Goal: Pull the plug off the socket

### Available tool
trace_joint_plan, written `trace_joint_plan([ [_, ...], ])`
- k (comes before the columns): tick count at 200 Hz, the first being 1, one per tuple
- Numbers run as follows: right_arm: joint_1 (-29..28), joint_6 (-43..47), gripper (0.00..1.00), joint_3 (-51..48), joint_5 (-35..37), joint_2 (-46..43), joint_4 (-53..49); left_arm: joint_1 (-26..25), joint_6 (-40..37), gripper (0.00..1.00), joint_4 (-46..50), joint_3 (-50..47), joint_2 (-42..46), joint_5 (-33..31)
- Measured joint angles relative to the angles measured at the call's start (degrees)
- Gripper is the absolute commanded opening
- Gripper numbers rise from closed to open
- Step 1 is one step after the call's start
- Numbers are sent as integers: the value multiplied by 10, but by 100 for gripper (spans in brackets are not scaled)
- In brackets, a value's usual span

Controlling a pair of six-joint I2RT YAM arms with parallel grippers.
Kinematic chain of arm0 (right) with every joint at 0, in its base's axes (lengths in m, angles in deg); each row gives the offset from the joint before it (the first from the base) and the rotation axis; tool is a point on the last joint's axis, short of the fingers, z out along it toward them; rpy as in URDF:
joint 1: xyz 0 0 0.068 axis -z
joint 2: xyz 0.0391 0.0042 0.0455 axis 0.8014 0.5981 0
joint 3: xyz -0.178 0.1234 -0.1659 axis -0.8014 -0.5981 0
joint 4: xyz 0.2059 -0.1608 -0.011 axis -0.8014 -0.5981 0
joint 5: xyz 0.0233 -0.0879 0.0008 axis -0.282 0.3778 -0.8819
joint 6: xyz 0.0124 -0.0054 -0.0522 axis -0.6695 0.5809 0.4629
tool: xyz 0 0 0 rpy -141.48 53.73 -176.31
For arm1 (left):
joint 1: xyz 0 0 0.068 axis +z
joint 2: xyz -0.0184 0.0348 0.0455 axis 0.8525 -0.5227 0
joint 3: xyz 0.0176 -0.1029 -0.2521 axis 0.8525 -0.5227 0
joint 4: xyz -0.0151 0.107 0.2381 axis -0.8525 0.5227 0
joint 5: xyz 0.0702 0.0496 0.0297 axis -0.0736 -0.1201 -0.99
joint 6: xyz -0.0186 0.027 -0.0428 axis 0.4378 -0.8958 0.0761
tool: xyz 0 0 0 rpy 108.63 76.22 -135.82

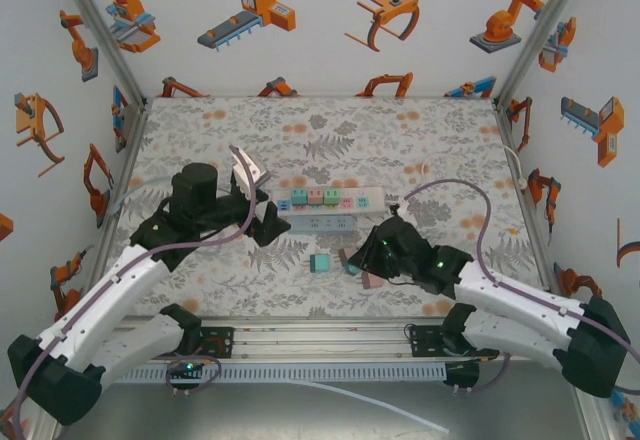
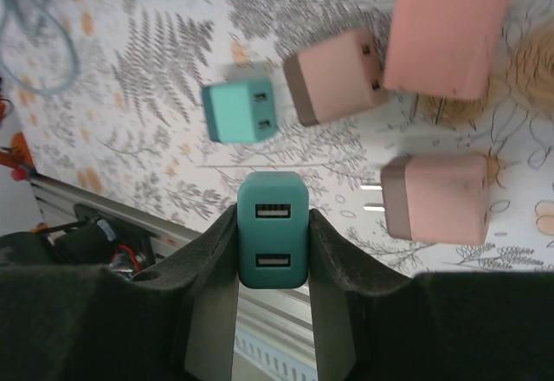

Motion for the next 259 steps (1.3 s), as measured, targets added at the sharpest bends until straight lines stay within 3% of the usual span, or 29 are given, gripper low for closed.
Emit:
trace_joint_plan([
  [32,-24,-28,0,-20,-1,54,43,-21,-42,100,20,-36,30,22],
  [96,-27,-40,0,-40,2,119,139,-28,-55,97,7,-46,9,27],
  [195,-30,-77,41,-42,4,146,155,-31,-55,97,-9,-53,-1,30],
  [259,-41,-84,46,-42,22,125,101,-31,-55,97,-12,-57,-7,27],
])
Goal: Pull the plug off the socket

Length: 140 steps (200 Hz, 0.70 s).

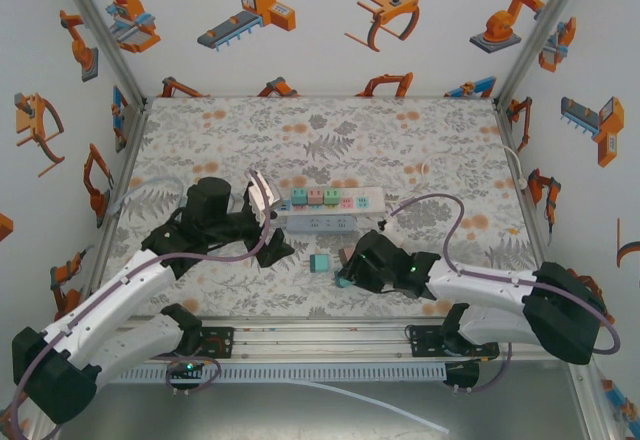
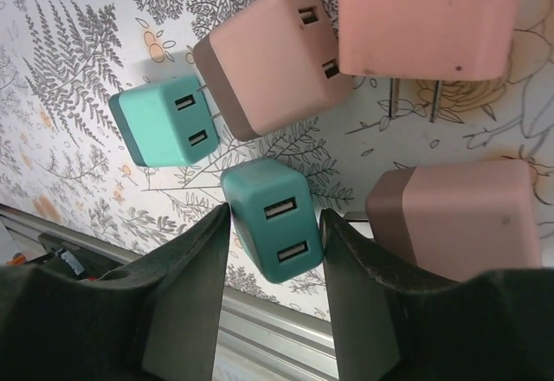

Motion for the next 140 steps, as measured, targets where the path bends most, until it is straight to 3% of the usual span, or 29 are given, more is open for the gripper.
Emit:
trace_joint_plan([
  [113,-5,30,49,13,55,-109,-117,0,11,97,-3,0,-12,-29],
  [126,-5,66,52,33,78,-122,-138,0,18,97,-9,0,-14,-48],
  [140,-5,132,63,67,117,-133,-154,0,29,97,-19,0,-14,-73],
])
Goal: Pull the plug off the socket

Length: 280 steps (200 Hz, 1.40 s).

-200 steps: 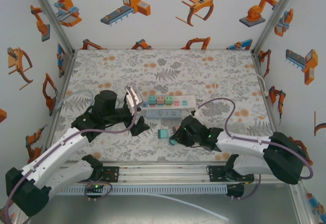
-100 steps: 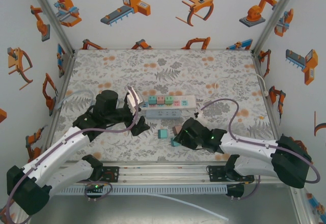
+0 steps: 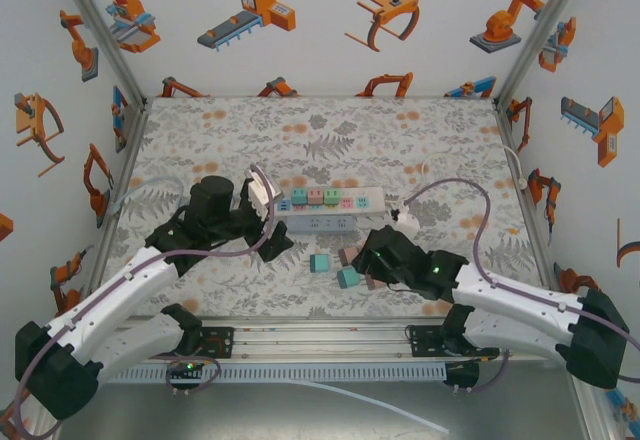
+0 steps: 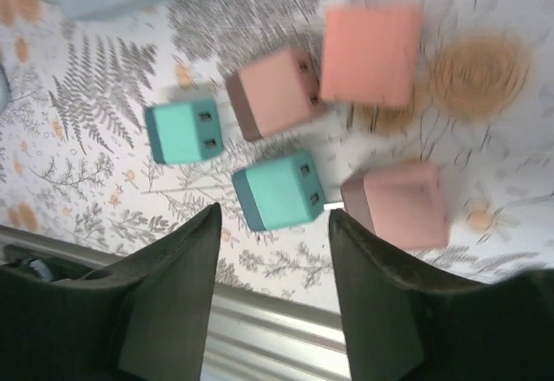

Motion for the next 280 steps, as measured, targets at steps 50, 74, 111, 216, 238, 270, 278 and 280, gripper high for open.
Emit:
trace_joint_plan([
  [50,10,368,70,70,89,-4,59,3,64,97,-24,11,-23,-84],
  [74,26,575,75,70,46,7,125,20,121,97,-24,36,-51,-111],
  [111,162,816,75,76,-190,61,184,73,222,97,-24,65,-89,-150],
  [216,276,1092,74,276,-519,378,194,152,303,79,-33,120,-259,-191],
  [238,287,1106,69,308,-547,431,190,161,303,70,-33,138,-298,-183],
  [270,291,1125,61,345,-571,488,169,170,307,63,-33,159,-351,-156],
  [278,291,1129,57,354,-576,499,162,171,308,62,-34,164,-364,-148],
  [280,291,1130,57,355,-577,501,161,171,308,62,-34,165,-367,-146],
])
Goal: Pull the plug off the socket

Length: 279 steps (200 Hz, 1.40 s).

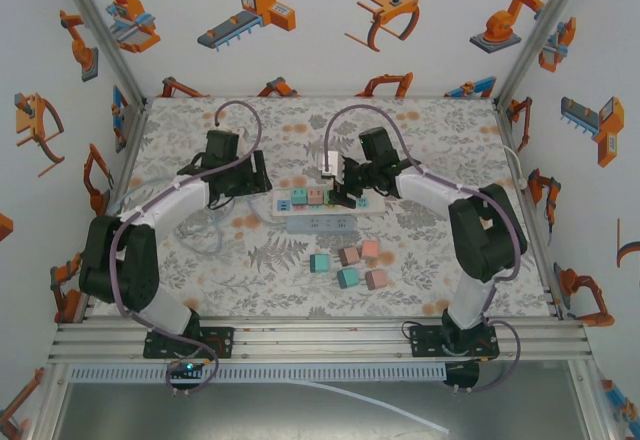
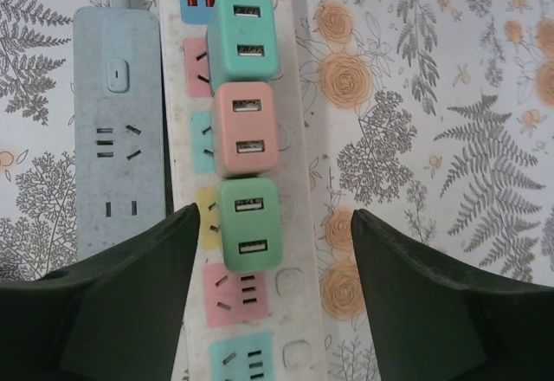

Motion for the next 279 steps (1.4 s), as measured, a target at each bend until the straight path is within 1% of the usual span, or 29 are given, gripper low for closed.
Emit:
trace_joint_plan([
  [11,0,3,53,9,-4,12,-8,2,1,61,0,7,-17,12],
  [61,0,12,43,17,-13,29,-30,2,2,60,-6,17,-68,63],
  [97,0,14,40,23,-18,36,-44,2,2,56,-14,17,-96,94],
  [118,0,14,37,23,-19,37,-49,2,2,56,-15,18,-111,112],
  [137,0,14,33,24,-21,37,-51,2,2,53,-14,28,-129,134],
  [156,0,14,30,26,-23,37,-56,3,1,50,-13,35,-135,143],
  [190,1,14,27,34,-22,38,-72,5,0,46,-10,41,-139,144],
  [224,1,14,21,40,-22,39,-83,-5,-13,46,4,51,-141,137],
  [249,1,14,17,49,-22,42,-97,-15,-30,45,25,69,-146,117],
  [279,1,14,16,73,-22,45,-127,-24,-39,45,44,82,-149,91],
])
